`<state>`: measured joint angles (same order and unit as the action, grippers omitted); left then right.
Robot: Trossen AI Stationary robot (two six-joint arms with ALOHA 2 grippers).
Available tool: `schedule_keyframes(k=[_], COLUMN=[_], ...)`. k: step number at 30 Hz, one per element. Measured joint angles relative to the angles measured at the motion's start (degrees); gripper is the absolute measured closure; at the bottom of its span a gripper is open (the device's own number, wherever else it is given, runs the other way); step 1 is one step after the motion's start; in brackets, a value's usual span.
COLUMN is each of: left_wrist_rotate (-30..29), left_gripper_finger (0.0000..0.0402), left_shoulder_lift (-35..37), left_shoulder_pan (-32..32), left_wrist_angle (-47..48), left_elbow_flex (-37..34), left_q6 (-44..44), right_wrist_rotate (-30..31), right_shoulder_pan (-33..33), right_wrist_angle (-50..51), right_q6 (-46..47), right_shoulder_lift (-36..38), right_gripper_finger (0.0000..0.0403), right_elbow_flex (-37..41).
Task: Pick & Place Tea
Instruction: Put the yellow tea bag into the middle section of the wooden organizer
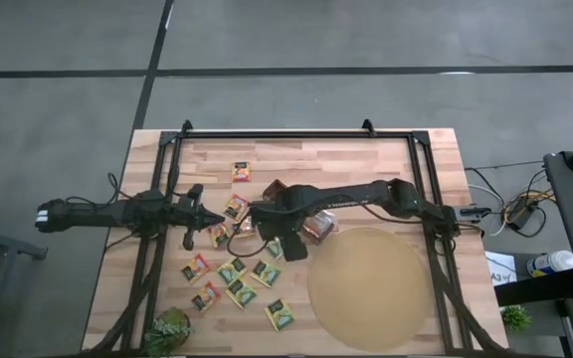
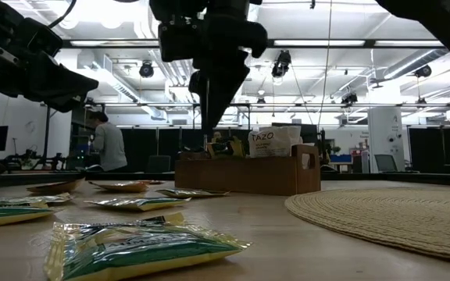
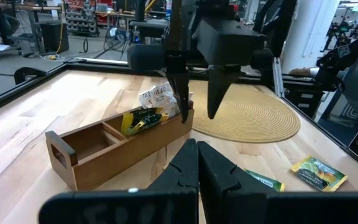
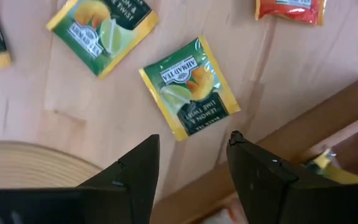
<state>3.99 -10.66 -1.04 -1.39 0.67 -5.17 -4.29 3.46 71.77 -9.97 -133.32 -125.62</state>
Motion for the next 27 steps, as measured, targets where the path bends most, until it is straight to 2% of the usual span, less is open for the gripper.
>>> schedule_keyframes(k=[9,21,27], left_wrist_rotate=[0.0,0.0,0.0], left_gripper_finger=[0.0402,0.0402,0.0402], left_shoulder_lift=[0.0,0.0,0.0], left_shoulder_pan=[0.0,0.0,0.0], left_wrist_angle=[0.0,0.0,0.0], left_elbow_flex=[0.0,0.0,0.0], left_q6=[0.0,0.0,0.0], right_wrist_rotate=[0.0,-0.1,-0.4], right_shoulder_pan=[-0.2,-0.3,-0.4], right_wrist_angle=[0.0,-0.2,-1.1], right_q6=[-2.1,-0.3,-7.2], right_shoulder_lift=[1.6,3.0,3.0], right_gripper_finger=[0.0218,0.0218,0.0218], right_elbow_flex=[0.0,0.0,0.3])
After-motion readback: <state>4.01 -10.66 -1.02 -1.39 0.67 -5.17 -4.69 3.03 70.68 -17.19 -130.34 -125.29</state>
